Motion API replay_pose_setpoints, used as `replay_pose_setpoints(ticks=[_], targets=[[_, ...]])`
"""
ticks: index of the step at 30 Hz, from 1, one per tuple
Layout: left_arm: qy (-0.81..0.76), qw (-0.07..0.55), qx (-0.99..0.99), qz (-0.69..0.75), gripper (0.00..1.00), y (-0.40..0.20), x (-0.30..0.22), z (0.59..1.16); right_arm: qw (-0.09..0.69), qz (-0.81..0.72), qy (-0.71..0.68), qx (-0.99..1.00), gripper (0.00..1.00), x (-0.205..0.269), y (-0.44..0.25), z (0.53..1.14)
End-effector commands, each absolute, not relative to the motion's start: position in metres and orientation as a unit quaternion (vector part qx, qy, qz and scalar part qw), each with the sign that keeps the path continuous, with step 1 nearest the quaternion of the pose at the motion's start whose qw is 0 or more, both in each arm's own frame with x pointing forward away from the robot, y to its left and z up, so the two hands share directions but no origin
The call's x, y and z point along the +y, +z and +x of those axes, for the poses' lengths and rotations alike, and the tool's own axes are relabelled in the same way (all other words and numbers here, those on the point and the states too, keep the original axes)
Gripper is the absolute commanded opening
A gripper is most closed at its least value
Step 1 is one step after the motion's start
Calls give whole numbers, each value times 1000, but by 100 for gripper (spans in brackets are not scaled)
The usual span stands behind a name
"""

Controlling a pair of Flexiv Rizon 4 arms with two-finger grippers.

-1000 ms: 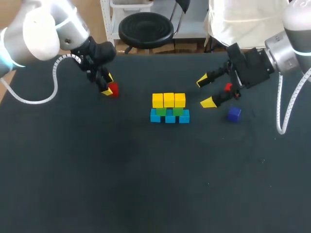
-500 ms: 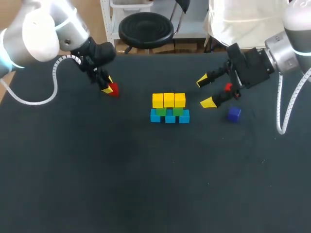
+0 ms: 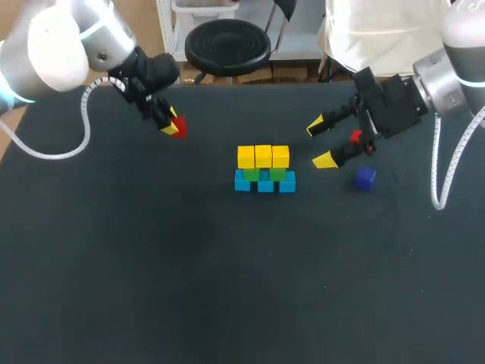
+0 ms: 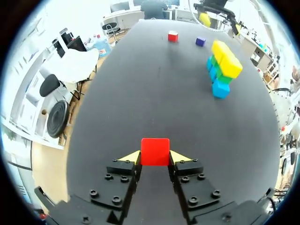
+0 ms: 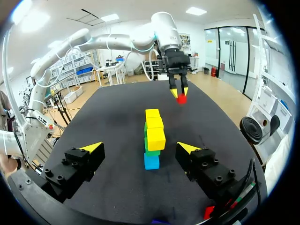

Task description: Place the blue cubes, place green cubes on the blue cubes, place the yellow cubes on the green cubes, then place the red cubes on the yellow cubes, and place purple cube on the red cubes.

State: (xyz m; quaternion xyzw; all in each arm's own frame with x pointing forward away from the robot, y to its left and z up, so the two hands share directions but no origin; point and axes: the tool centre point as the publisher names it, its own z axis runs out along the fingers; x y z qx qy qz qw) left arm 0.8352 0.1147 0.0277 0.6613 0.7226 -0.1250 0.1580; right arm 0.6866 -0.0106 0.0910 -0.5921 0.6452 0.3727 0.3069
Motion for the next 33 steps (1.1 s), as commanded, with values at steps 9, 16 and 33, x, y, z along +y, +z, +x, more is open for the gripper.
replay_pose_setpoints(ticks=[9, 16, 33], targets=[[-92, 211, 691, 685, 0, 106, 90, 783, 307, -592, 372, 646, 100, -11, 91, 686], [-105, 206, 673, 703, 0, 127, 68, 755, 307, -592, 372, 646, 100, -11, 91, 686], [-113, 225, 619, 744, 0, 174, 39, 701, 307, -592, 372, 646, 100, -11, 91, 686]])
